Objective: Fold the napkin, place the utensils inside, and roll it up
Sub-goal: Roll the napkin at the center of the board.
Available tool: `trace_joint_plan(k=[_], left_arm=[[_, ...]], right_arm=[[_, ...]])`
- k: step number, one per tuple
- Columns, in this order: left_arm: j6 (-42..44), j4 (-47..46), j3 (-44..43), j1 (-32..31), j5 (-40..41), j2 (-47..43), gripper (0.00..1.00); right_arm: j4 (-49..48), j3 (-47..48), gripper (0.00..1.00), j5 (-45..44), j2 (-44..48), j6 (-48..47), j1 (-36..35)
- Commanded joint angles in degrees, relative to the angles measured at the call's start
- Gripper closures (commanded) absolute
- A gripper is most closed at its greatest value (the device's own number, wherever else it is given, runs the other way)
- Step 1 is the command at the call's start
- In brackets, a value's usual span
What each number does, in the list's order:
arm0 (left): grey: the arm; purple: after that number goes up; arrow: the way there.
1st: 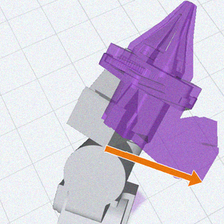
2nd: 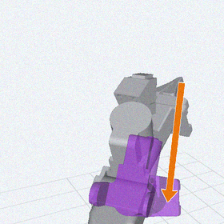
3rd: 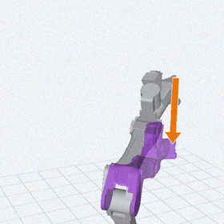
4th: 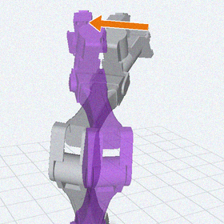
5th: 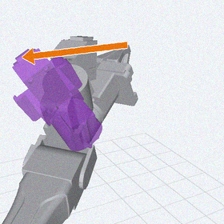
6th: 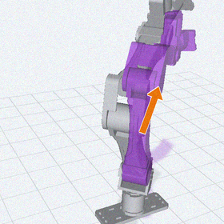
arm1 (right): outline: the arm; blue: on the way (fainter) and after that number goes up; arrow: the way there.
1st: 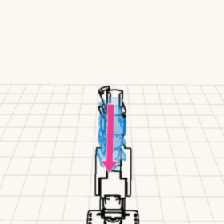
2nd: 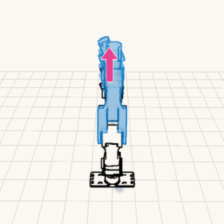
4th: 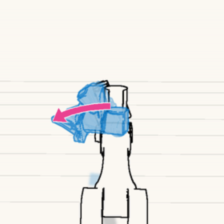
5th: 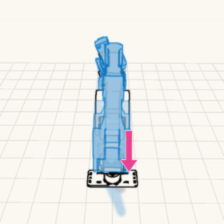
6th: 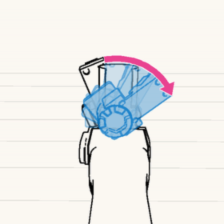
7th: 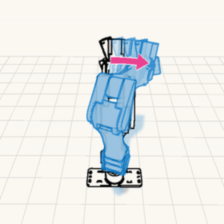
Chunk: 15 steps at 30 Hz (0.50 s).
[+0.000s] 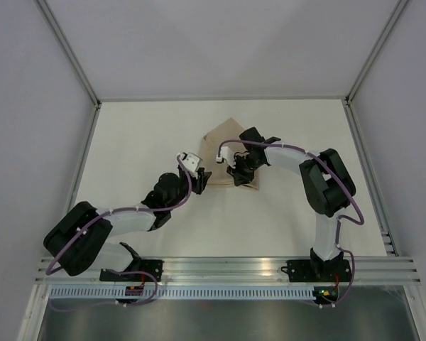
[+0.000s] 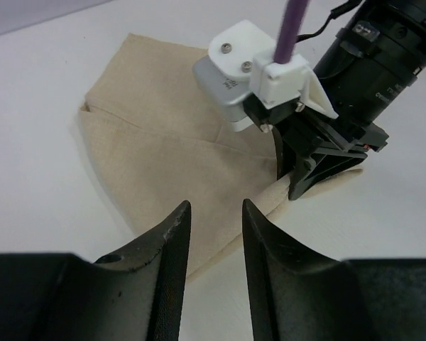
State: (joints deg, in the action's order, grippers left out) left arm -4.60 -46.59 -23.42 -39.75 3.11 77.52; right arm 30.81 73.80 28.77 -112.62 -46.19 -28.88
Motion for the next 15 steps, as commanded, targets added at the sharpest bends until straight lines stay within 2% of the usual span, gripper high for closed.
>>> trace_joint_plan(k=[1, 10, 15], left_arm=[[11.35, -9.93, -0.04, -1.73, 1.19, 2.45, 0.59], [24.18, -1.24, -8.91, -7.18, 1.98, 11.33, 0.55], [26.75, 4.83, -15.41, -8.77, -2.84, 15.82, 0.50]], right_arm=[[13.21, -0.24, 0.85, -0.21, -6.55, -3.37, 1.55], [22.00, 5.38, 0.88, 1.63, -10.68, -7.06, 3.75], [26.75, 8.37, 0.89, 1.81, -13.24, -9.26, 5.06]])
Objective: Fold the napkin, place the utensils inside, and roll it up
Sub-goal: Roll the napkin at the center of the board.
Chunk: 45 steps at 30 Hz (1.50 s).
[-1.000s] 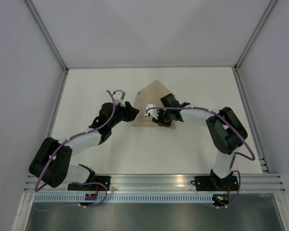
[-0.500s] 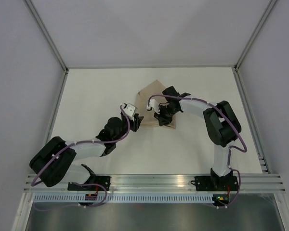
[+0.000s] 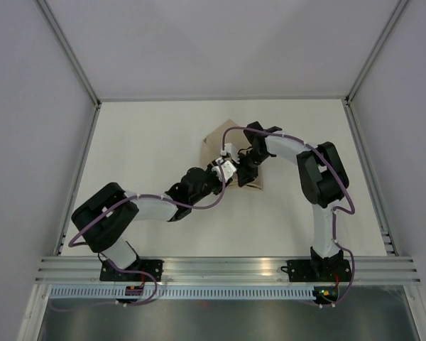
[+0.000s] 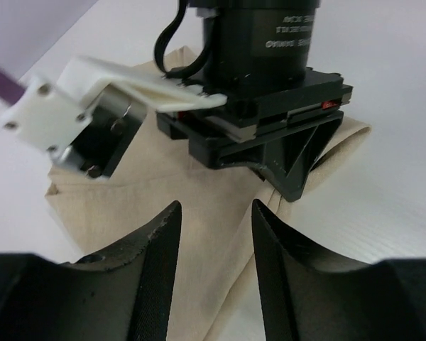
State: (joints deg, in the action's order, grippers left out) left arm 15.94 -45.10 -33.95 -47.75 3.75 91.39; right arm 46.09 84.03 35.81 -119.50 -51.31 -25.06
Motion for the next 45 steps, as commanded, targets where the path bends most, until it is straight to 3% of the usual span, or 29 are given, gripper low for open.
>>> trace_joint_plan(k=[1, 6, 16, 26, 37, 43, 45], left_arm=[[6.46, 4.57, -5.68, -0.86, -5.49, 2.29, 0.49], [7.34, 14.68, -10.51, -1.03, -10.77, 3.88, 0.45], [9.19, 23.65, -12.36, -1.03, -15.60, 5.02, 0.41], [10.60, 25.68, -15.08, -2.96, -17.99, 8.44, 0.39], [14.29, 25.33, -17.81, -5.25, -13.24, 14.60, 0.39], [16.31, 26.81, -18.69, -5.25, -11.84, 15.92, 0.44], [16.92, 28.74, -19.74, -5.25, -12.18, 16.71, 0.51]], right_arm=[[12.09, -1.59, 0.89, -5.14, -6.62, -4.41, 1.41], [14.12, -0.19, 0.90, -5.40, -7.67, -5.29, 2.73], [16.67, 0.61, 0.92, -5.84, -8.55, -6.61, 3.88], [17.20, 2.10, 0.93, -6.10, -9.70, -6.35, 4.76], [17.28, 3.07, 0.94, -6.02, -10.93, -5.82, 5.02], [17.90, 4.04, 0.94, -6.02, -11.45, -6.08, 5.11], [17.99, 4.13, 0.94, -6.02, -11.63, -6.08, 5.19]])
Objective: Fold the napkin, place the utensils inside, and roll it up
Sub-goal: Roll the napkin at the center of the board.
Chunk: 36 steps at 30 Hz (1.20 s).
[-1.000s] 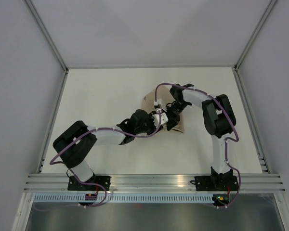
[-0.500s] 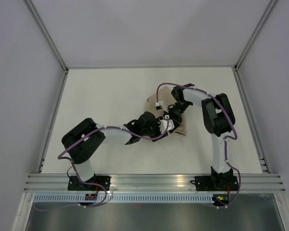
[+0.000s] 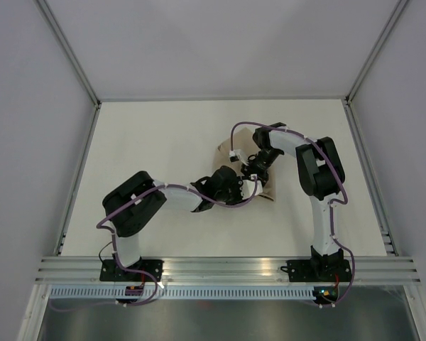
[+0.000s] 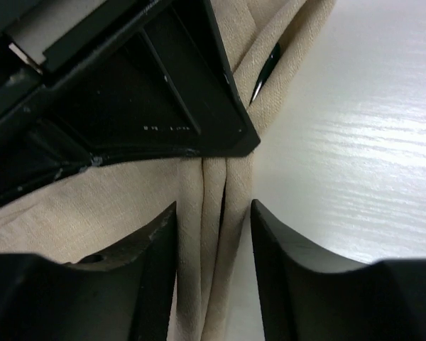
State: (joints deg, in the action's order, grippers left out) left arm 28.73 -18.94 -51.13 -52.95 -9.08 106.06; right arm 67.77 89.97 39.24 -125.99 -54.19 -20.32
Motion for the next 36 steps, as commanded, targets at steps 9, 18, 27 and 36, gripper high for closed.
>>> trace_joint_plan(k=[9, 18, 27, 36], left_arm=[[4.14, 11.90, -6.87, -0.58, -3.39, 4.76, 0.88], [0.72, 21.74, -11.97, -0.31, -10.42, 6.70, 0.98], [-3.59, 27.02, -15.66, 2.14, -20.53, 9.34, 0.98], [-8.33, 25.88, -15.84, 6.10, -30.55, 11.62, 0.98]], right_arm=[[-3.17, -0.59, 0.95, -9.19, -5.93, -3.02, 0.72], [-3.43, -0.24, 0.87, -6.90, -3.12, -1.35, 1.24], [-11.33, -2.61, 0.54, -5.58, 7.16, 10.66, 3.09], [-27.06, -10.25, 0.48, -9.10, 17.71, 26.59, 5.63]])
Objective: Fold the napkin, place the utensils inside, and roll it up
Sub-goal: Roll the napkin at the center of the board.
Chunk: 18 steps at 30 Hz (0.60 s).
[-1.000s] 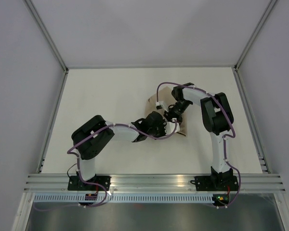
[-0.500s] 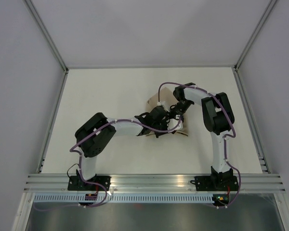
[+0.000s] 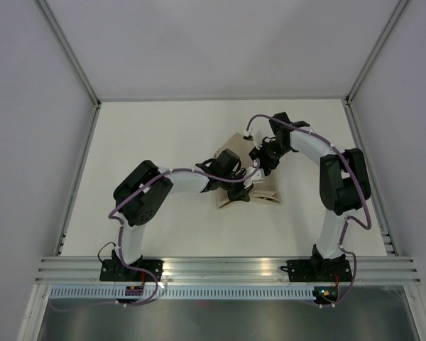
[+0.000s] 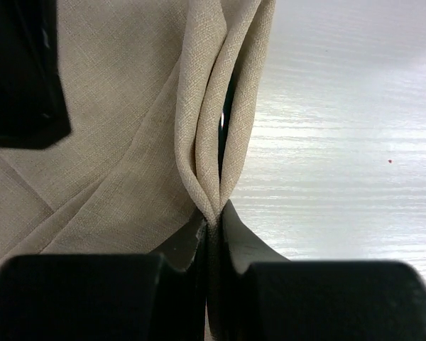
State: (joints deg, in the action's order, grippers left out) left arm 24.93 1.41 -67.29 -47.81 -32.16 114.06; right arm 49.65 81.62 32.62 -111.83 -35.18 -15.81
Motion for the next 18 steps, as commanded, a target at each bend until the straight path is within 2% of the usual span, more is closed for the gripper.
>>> trace_joint_plan(k=[1, 6, 10, 18], left_arm=[[-5.23, 5.45, 0.23, 1.14, -8.09, 3.89, 0.98], [-7.70, 7.90, -2.93, 4.03, -14.67, 6.52, 0.98], [-9.89, 10.28, -5.57, 6.50, -20.65, 10.38, 0.98], [-11.48, 15.72, -12.15, 8.79, -26.99, 16.01, 0.98]], right_arm=[[-10.00, -3.21, 0.48, -2.82, 4.68, 8.54, 2.09], [-17.47, -9.63, 0.48, -1.69, 10.66, 8.03, 4.73], [-24.40, -19.19, 0.49, -1.77, 19.60, 5.30, 4.74], [-27.41, -31.51, 0.48, 2.01, 32.62, -5.85, 3.69]])
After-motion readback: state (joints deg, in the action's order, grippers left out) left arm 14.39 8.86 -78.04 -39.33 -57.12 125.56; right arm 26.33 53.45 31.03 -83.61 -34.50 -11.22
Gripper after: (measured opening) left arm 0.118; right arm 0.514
